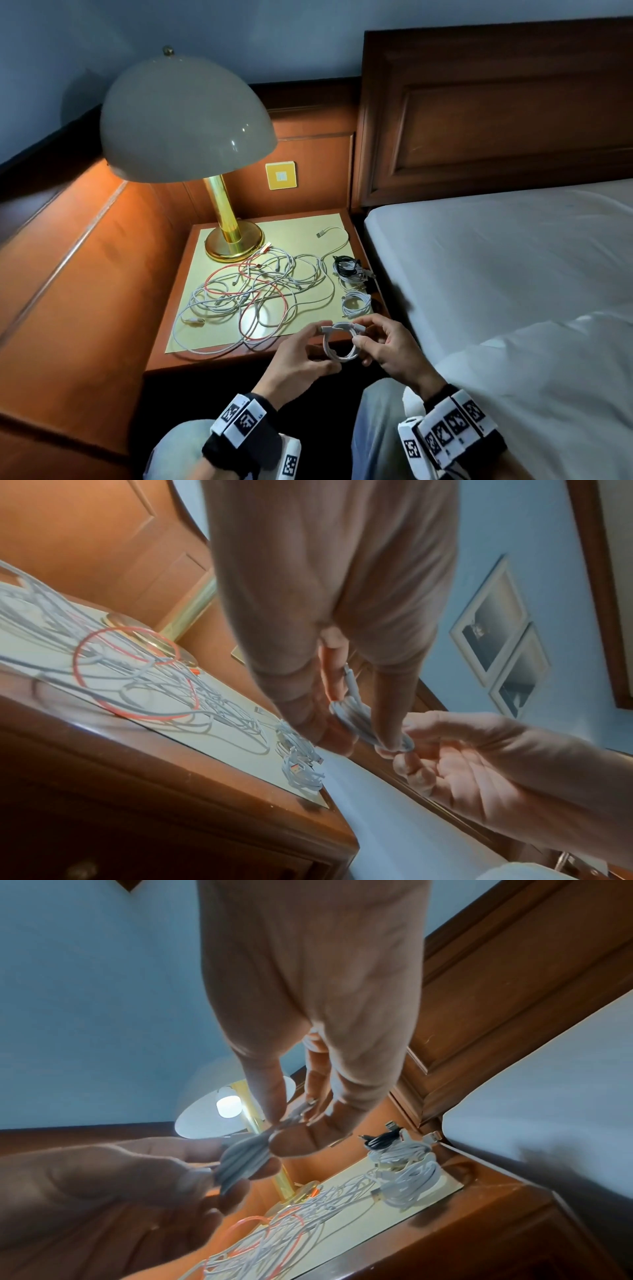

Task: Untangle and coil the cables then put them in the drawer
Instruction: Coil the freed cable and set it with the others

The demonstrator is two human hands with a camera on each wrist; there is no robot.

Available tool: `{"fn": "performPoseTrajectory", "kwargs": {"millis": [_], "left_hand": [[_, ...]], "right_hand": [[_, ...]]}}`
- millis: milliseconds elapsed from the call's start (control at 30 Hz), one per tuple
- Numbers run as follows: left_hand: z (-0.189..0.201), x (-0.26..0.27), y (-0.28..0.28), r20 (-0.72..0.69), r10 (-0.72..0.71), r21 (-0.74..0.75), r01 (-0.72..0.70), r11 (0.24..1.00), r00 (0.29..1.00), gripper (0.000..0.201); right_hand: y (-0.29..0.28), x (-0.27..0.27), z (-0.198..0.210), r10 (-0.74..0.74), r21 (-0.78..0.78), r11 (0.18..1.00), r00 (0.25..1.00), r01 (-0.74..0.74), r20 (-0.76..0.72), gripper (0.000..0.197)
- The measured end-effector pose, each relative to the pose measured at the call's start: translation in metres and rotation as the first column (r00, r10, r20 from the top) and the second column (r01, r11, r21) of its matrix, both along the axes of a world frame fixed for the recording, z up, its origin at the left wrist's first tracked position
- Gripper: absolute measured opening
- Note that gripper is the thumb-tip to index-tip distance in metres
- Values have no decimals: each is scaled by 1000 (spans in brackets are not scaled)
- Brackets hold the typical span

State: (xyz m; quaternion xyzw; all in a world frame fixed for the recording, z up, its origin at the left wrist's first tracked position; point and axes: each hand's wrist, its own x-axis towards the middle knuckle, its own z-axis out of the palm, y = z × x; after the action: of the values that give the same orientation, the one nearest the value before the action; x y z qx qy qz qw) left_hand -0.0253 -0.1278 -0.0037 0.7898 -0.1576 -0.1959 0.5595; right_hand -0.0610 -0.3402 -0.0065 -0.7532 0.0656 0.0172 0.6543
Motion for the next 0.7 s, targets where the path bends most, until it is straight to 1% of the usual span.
{"fn": "performPoseTrajectory", "kwargs": {"millis": [33, 100, 167, 233, 300, 400, 500, 700], "left_hand": [[-1, 7, -6, 17, 7, 9, -8, 1000, 1000, 71], [-1, 22, -19, -14, 22, -23, -23, 999, 1000, 66], [-1, 38, -34, -19, 28, -13, -28, 1000, 999, 59], [-4, 54, -47, 18, 31, 14, -31, 999, 999, 61], [-10, 71, -57, 63, 27, 85, -32, 996, 998, 66], [-19, 93, -70, 94, 12, 183, -29, 983, 996, 61], [-25, 107, -77, 139, -11, 243, -23, 970, 990, 59], [-43, 126, -86, 65, 5, 258, -21, 966, 998, 60]], "right_hand": [[-6, 8, -3, -11, -21, 1000, 1000, 11, -8, 24], [-18, 25, -9, -34, -72, 997, 999, 32, -21, 24], [-29, 44, -16, -56, -121, 991, 998, 52, -33, 22], [-37, 63, -22, -89, -160, 984, 995, 81, -43, 21], [-43, 79, -26, -124, -189, 976, 991, 112, -55, 20], [-50, 96, -33, -148, -200, 971, 986, 129, -78, 18], [-55, 108, -40, -161, -200, 970, 982, 139, -103, 18], [-61, 125, -60, -164, -245, 961, 978, 128, -130, 19]]}}
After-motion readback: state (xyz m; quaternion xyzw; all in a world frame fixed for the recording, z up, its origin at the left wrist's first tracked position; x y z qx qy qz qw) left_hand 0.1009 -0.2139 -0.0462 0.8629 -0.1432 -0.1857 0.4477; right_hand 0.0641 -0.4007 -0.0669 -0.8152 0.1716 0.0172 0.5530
